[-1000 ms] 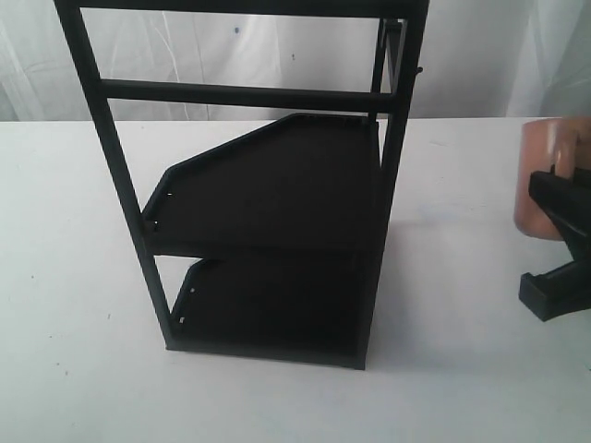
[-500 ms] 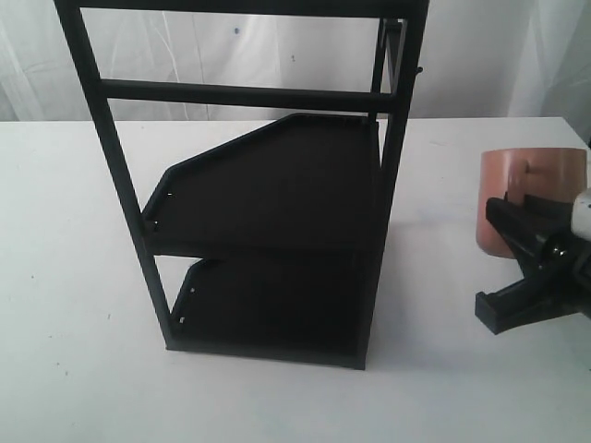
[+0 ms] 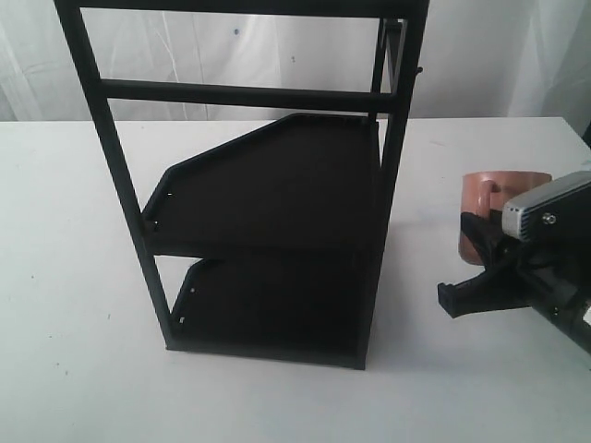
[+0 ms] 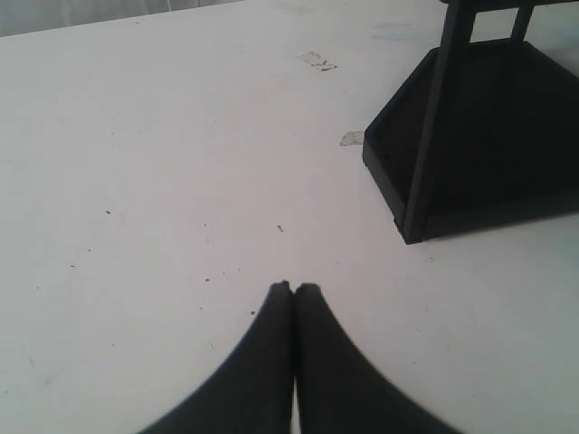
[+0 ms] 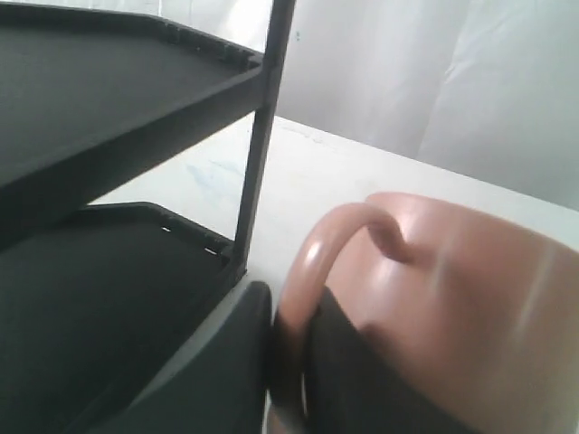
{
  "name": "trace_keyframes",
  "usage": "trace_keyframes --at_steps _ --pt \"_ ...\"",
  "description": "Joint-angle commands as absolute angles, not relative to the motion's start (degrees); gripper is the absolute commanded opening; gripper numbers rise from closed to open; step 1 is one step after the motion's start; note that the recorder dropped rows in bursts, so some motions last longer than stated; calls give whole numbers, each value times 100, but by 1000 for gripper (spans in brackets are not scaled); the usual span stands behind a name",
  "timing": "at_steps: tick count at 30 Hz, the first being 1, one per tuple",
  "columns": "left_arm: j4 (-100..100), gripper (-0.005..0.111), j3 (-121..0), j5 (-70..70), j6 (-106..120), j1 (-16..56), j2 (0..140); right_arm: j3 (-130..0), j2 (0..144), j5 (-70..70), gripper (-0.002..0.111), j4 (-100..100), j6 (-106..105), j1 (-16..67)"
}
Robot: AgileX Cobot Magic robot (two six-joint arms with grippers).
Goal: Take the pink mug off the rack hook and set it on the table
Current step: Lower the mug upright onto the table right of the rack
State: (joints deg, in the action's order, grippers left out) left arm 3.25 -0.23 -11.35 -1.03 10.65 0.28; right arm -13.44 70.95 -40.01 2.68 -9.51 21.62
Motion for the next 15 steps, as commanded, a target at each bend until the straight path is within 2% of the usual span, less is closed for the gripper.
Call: trace_keyframes --at_steps 1,15 --pt "336 0 0 -1153 -129 1040 0 -1316 7613 -4838 0 337 -1324 2173" --pt "336 0 0 -1153 -129 1040 0 -1327 9344 -6320 0 322 -1675 2173"
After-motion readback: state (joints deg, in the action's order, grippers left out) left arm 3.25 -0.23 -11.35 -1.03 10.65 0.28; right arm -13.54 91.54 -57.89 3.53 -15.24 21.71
